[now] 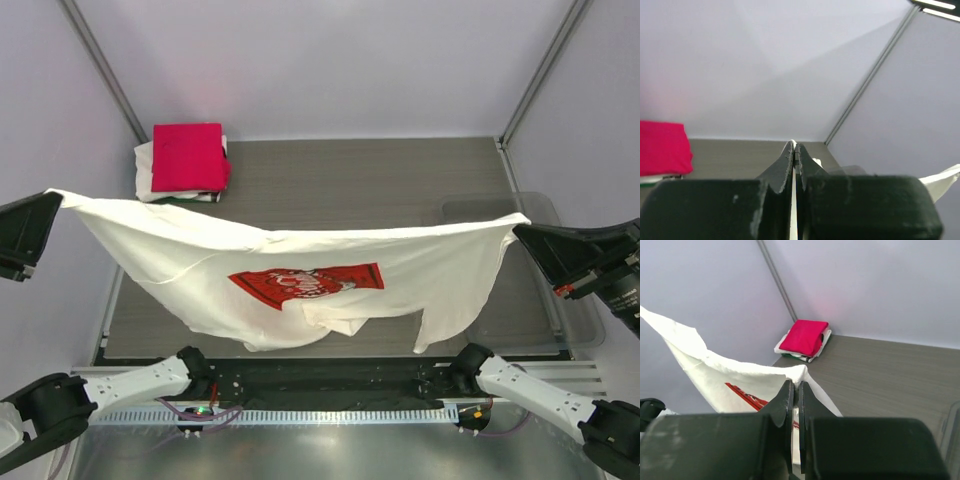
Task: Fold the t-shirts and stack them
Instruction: Flatten the tshirt out
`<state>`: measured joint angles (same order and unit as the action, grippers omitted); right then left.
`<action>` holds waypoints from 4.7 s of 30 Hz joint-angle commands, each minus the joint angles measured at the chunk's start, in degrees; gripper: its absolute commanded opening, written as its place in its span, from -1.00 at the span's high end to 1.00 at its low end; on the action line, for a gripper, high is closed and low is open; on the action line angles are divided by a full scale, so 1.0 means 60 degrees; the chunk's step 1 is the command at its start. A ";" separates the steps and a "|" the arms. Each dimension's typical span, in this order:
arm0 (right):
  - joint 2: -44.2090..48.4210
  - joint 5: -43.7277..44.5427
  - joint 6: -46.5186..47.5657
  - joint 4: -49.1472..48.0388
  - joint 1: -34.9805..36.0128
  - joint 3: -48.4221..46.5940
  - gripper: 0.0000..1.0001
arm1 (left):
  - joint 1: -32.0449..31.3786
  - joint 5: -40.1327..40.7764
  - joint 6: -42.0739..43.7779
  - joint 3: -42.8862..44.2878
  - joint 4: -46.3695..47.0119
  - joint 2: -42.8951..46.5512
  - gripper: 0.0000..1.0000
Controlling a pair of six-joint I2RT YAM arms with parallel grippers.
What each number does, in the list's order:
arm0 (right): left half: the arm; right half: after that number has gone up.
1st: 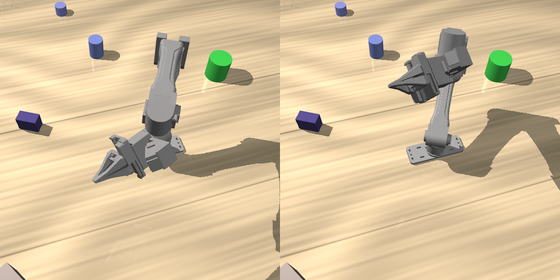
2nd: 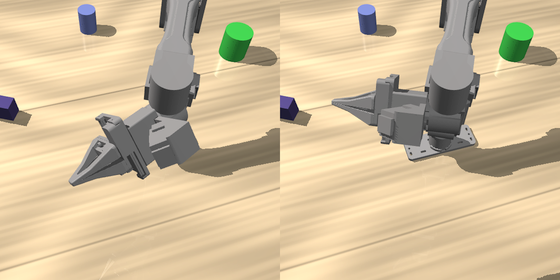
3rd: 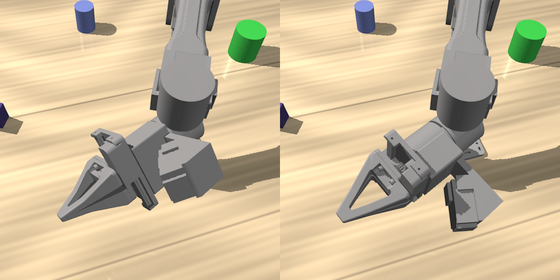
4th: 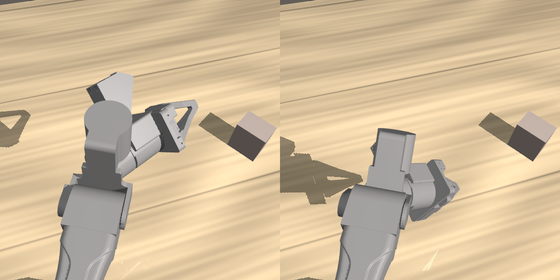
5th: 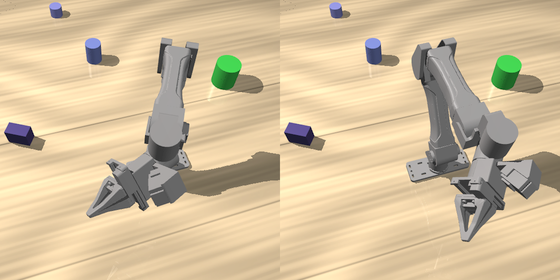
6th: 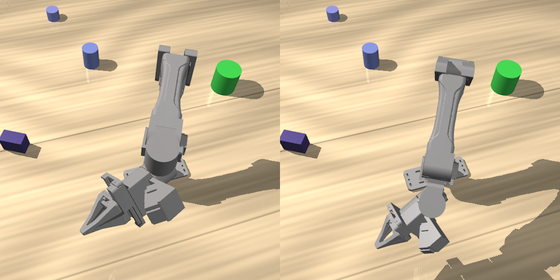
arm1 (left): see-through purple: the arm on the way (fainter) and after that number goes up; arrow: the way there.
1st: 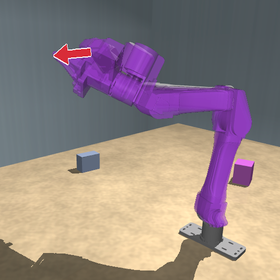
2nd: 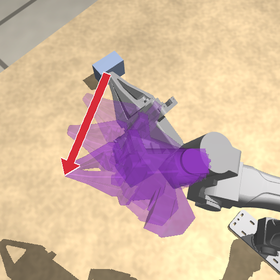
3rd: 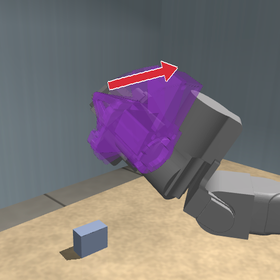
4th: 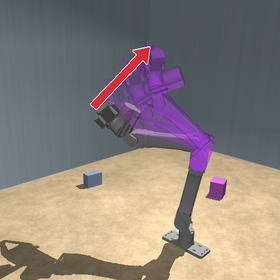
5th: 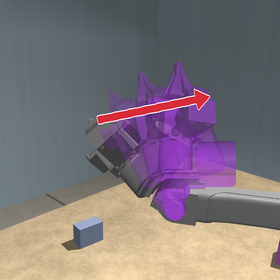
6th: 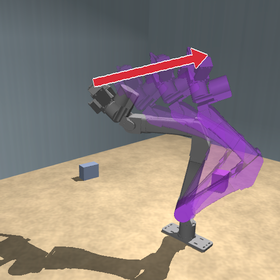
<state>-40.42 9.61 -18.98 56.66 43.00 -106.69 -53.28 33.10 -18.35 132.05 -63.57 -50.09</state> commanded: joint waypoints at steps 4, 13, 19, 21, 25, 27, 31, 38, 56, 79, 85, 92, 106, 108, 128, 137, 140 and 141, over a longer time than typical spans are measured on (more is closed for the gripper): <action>0.0321 -0.1977 0.0659 -0.1460 -0.0019 -0.0059 0.98 | 0.0705 -0.2775 0.1270 0.0974 0.2039 -0.0075 0.99; 0.0175 -0.2685 0.0761 -0.2003 -0.0019 -0.1509 0.97 | 0.0881 -0.4155 0.1447 0.1298 0.3710 -0.0221 1.00; -0.0220 -0.0406 0.0674 -0.1930 -0.0019 -0.0282 0.98 | 0.0881 -0.3776 0.1593 0.0261 0.3857 -0.0879 0.99; -0.0671 0.1331 0.0542 -0.1915 -0.0019 0.0830 0.98 | 0.0881 -0.3497 0.1827 -0.0223 0.3711 -0.1187 1.00; -0.2471 0.4384 0.0264 -0.1915 -0.0019 0.2575 0.98 | 0.0881 -0.2123 0.2427 -0.2243 0.3608 -0.2050 0.99; -0.3526 0.5164 0.0220 -0.1973 -0.0323 0.2987 0.98 | 0.0939 -0.1009 0.2836 -0.3737 0.3856 -0.2666 0.99; -0.7270 0.2920 -0.0437 -0.2206 -0.2923 0.2346 0.98 | 0.4543 -0.3842 0.1659 -0.5468 0.4427 -0.4099 0.99; -1.2988 0.2543 -0.0747 -0.0791 -0.4281 -0.3295 0.92 | 0.6594 -0.4039 0.0262 0.0730 0.0236 -1.1538 0.86; -0.9102 -0.0075 -0.1888 -0.2791 -0.3330 0.4093 -0.99 | 0.5994 -0.4037 -0.1730 -0.7545 0.2682 -0.6538 -0.46; -1.1951 -0.0971 -0.1773 -0.3570 -0.3270 0.4427 -0.99 | 0.5758 -0.2719 -0.2729 -1.0584 0.4238 -0.9419 -0.40; -1.3724 -0.1293 -0.1553 -0.3175 -0.3476 0.2422 -1.00 | 0.6432 -0.2353 -0.2216 -0.8271 0.3537 -1.1177 -0.39; -1.5454 -0.1293 -0.1144 -0.1639 -0.3578 -0.0906 -0.99 | 0.6800 -0.1665 -0.1308 -0.5020 0.1500 -1.1943 -0.37; -1.0879 -0.0578 -0.1606 -0.0845 -0.0825 0.1409 -0.95 | 0.5920 -0.2599 -0.2185 -1.0028 0.1058 -0.3400 -0.40; -1.0491 -0.0430 -0.1815 -0.0860 -0.0375 0.1870 -0.93 | 0.5906 -0.2689 -0.2215 -1.0562 0.1161 -0.2429 -0.40; -1.4530 0.0947 -0.3838 -0.0538 0.4976 -0.0703 -0.38 | 0.5950 -0.1225 -0.2611 -1.3351 0.1909 0.3132 -0.56; -1.5118 0.1269 -0.3999 -0.0523 0.4859 -0.1217 0.01 | 0.5921 -0.1240 -0.2640 -1.3380 0.1938 0.3294 -0.56; -1.5060 0.1299 -0.4014 -0.0508 0.4815 -0.1129 0.42 | 0.5921 -0.1225 -0.2655 -1.3409 0.1938 0.3338 -0.56; -1.5030 0.1241 -0.3985 -0.0523 0.4815 -0.1100 0.54 | 0.5935 -0.1211 -0.2655 -1.3409 0.1952 0.3338 -0.56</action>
<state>-131.33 15.35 -42.11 53.56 72.16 -111.87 -17.87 24.45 -33.28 51.79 -54.22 -30.61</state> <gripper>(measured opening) 0.261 0.780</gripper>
